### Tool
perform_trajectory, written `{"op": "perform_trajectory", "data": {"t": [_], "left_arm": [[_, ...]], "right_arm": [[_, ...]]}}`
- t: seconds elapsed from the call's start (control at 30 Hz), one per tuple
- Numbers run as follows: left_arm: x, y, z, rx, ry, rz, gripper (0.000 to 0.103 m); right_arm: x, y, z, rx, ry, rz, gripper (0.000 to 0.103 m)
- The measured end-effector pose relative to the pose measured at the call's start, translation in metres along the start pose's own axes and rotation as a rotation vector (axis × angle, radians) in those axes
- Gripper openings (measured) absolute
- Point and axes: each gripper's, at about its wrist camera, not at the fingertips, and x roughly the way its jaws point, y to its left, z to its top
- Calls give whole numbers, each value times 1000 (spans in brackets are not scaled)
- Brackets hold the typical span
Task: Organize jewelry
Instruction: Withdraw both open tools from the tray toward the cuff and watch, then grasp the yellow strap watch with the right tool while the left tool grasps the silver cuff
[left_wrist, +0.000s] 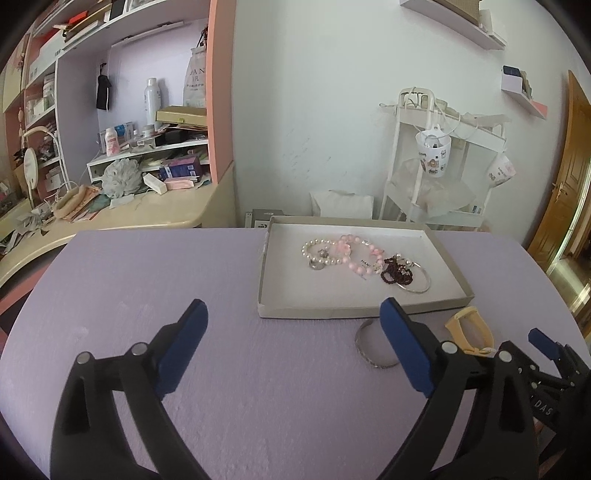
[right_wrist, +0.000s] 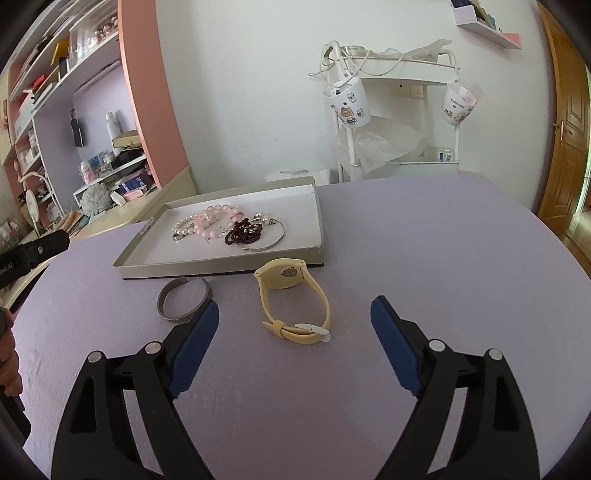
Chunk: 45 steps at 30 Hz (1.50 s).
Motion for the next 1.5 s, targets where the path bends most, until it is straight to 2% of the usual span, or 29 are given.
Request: {"op": "perform_trajectory", "data": {"t": [0.3,0.87,0.93,1.03,1.1,1.13,1.3,1.5], "left_arm": [[-2,4,-1,-14,-6,12,95],[1,16,1,-45,-11,20,95],[2,15,0,-42,-9,20,95],[3,14,0,-40,-9,20,95],[3,13,0,-40,-9,20,95],[3,13,0,-40,-9,18,95],[8,3,-1,-30,0,5,95],[17,-21,-6,4,19,-33,95]], "right_arm": [[4,-1,0,-11,6,-5,93],[62,4,6,-101,177,-1,91],[67,5,7,-109,190,15,83],[73,6,8,-117,214,22,59],[74,4,8,-112,221,30,49],[72,3,7,-108,217,37,41],[62,-3,2,-88,214,52,36],[28,-18,-17,-37,204,52,35]]}}
